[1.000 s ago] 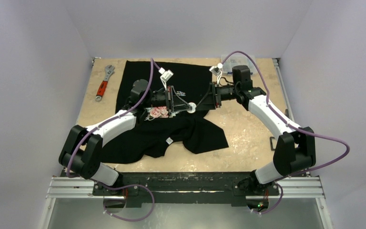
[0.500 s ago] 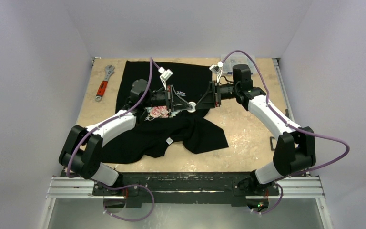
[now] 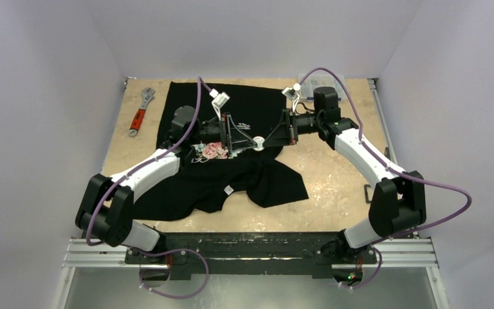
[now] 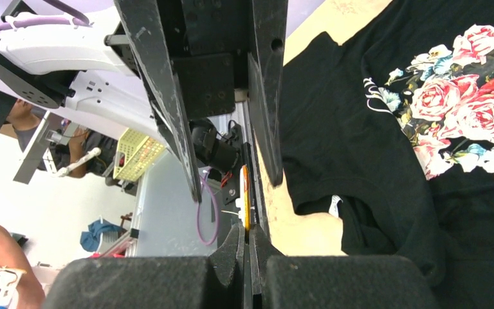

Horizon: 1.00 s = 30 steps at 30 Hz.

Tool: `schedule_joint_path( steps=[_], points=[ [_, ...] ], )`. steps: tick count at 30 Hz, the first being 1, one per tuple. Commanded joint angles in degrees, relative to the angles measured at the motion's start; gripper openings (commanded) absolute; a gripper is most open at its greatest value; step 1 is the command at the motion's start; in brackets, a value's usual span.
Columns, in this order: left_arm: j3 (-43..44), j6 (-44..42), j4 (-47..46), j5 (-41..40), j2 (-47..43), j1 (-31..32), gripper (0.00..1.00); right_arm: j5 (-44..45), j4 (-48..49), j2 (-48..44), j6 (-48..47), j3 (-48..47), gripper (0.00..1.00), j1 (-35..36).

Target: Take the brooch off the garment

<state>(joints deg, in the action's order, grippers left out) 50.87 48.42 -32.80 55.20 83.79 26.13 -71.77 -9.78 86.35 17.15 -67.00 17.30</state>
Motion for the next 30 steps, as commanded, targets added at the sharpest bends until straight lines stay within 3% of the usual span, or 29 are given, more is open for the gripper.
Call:
schedule_joint_path(
  steps=[1, 5, 11, 30],
  points=[
    [0.1, -5.8, 3.6, 0.9, -4.6, -2.7, 0.49, -0.7, -0.3, -1.0, 0.9, 0.1, 0.00, 0.2],
    [-0.3, -12.7, 9.8, -0.3, -7.1, -2.8, 0.55, 0.0, 0.4, -0.6, 5.1, 1.2, 0.00, 0.2],
    [1.3, -19.3, 16.1, -6.1, -7.6, -0.5, 0.55, 0.0, 7.2, -0.7, 14.5, 3.4, 0.00, 0.2],
    [5.9, -15.0, 11.2, -4.8, -1.2, 3.0, 0.44, 0.3, 6.8, -0.8, 12.9, 2.7, 0.00, 0.2]
  ],
)
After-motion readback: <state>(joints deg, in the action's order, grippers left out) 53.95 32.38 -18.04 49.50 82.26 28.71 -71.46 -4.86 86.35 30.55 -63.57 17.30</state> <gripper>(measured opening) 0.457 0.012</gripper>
